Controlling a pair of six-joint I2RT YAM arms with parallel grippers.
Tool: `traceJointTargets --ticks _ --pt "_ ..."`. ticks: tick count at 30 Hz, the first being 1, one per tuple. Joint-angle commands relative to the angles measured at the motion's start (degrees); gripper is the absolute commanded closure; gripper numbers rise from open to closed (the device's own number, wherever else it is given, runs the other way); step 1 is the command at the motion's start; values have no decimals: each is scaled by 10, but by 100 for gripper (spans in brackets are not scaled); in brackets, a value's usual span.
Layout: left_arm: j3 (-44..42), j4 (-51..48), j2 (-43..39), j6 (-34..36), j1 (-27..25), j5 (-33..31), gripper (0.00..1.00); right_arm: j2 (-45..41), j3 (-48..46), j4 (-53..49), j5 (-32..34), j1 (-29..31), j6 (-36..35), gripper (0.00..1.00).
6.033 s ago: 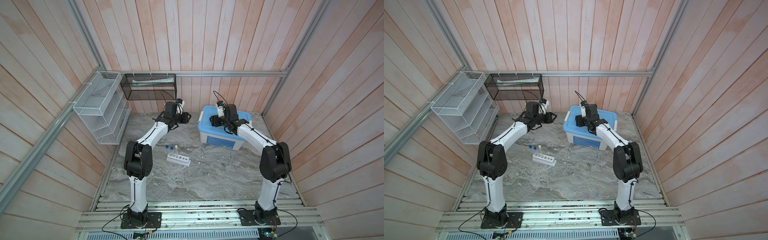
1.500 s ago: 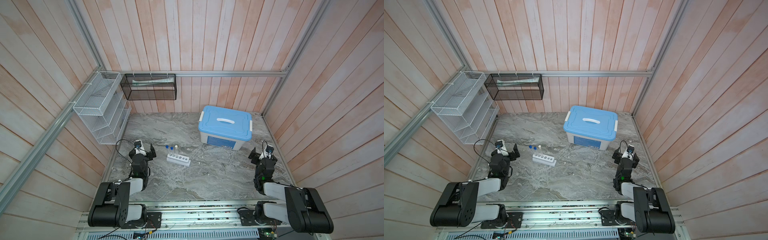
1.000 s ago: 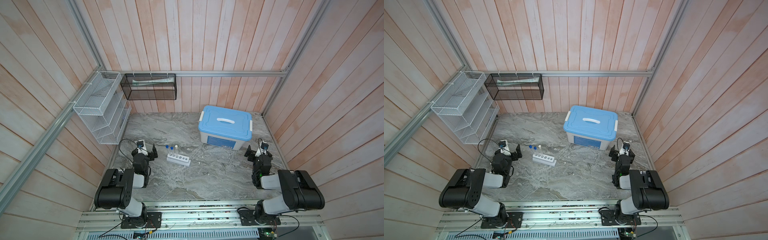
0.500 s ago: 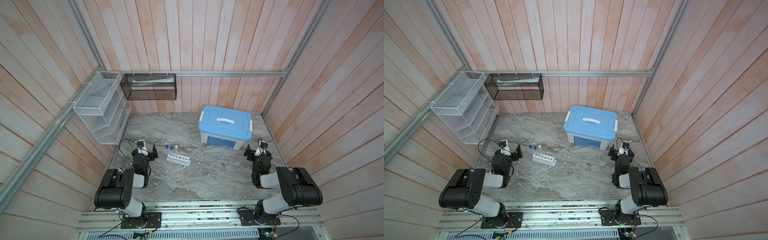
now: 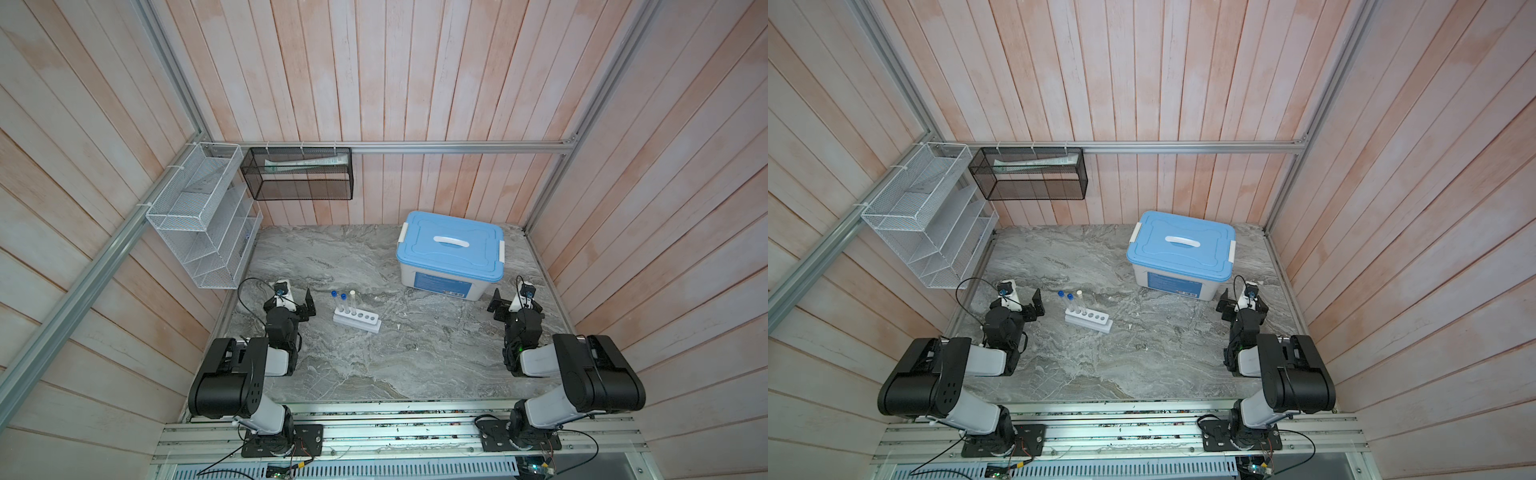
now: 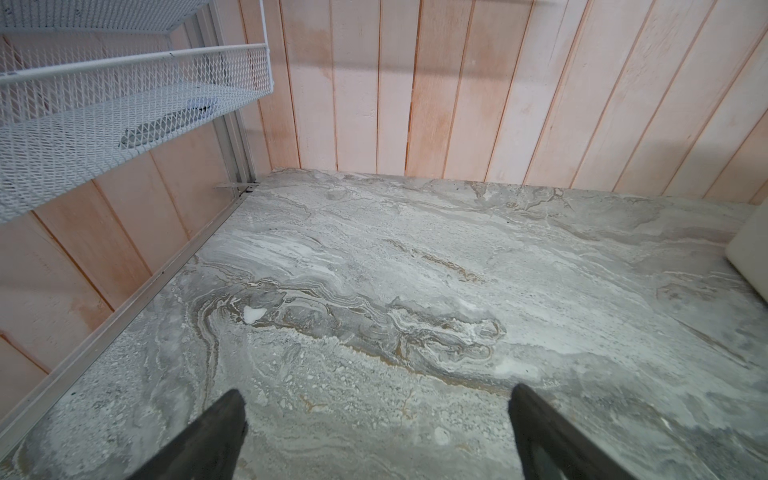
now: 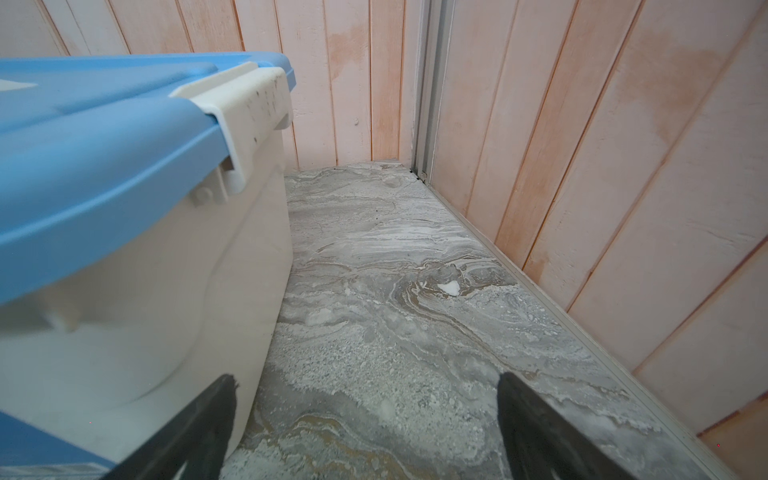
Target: Organize the chemistry lab equipment
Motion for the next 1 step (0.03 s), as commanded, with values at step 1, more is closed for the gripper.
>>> traceJointTargets --ticks 1 --pt "10 9 -4 0 2 3 0 -4 10 -2 -6 -3 -2 2"
